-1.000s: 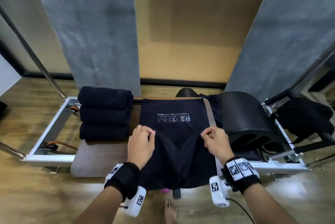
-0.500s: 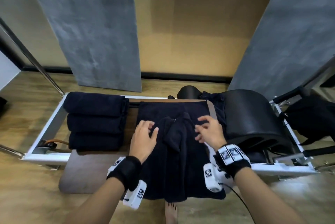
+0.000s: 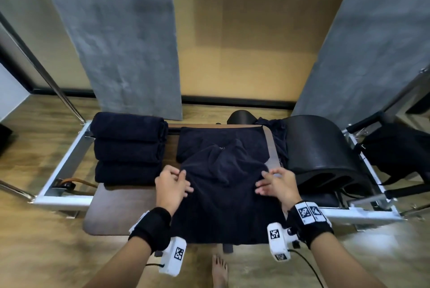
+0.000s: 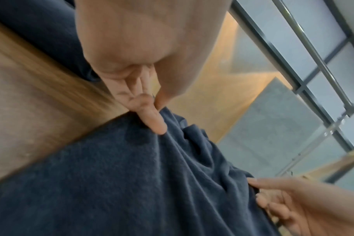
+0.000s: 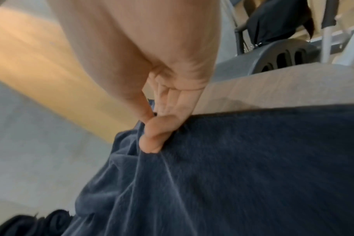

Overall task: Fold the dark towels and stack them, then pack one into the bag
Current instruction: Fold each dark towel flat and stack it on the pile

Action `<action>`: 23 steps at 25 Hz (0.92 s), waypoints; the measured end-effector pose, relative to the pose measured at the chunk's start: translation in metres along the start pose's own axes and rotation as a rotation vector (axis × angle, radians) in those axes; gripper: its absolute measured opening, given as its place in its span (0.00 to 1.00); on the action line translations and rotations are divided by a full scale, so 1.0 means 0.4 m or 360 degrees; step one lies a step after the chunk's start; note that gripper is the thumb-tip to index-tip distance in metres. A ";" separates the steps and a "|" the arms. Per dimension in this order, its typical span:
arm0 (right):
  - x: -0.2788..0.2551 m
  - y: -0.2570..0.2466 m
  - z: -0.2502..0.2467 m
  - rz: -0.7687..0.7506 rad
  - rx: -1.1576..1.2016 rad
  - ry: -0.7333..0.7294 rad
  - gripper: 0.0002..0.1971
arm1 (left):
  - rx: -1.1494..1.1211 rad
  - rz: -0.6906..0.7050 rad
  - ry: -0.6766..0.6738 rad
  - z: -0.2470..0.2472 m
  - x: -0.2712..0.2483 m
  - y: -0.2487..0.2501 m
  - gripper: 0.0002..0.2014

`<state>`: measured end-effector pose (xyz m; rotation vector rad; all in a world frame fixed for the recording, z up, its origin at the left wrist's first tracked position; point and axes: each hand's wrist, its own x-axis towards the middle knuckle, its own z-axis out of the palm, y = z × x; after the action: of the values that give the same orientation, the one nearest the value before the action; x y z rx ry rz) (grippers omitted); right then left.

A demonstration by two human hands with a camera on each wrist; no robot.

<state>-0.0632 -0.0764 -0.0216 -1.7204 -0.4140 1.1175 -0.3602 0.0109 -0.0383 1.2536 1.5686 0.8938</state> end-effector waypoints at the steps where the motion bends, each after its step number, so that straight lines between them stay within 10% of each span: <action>1: -0.008 -0.012 -0.004 -0.0068 0.0156 -0.0002 0.09 | -0.0110 0.0015 -0.0001 -0.003 0.004 0.007 0.07; 5: -0.058 0.007 -0.024 -0.0264 0.0156 -0.0050 0.22 | 0.0095 0.0225 -0.0240 -0.013 -0.046 -0.005 0.29; 9: -0.118 0.084 -0.053 -0.0637 -0.0827 0.0022 0.10 | 0.0642 0.0705 -0.0400 -0.044 -0.142 -0.077 0.11; 15: -0.197 0.200 -0.104 -0.0965 -0.1493 -0.0191 0.16 | 0.1435 0.0929 -0.0809 -0.110 -0.205 -0.138 0.30; 23: -0.213 0.241 -0.121 -0.1041 -0.1620 -0.0157 0.21 | 0.0567 0.0785 -0.0520 -0.166 -0.201 -0.128 0.06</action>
<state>-0.0881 -0.2059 -0.0606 -2.0906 -1.6827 0.4933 -0.4335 -0.0788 -0.0470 1.9888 1.2046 0.6683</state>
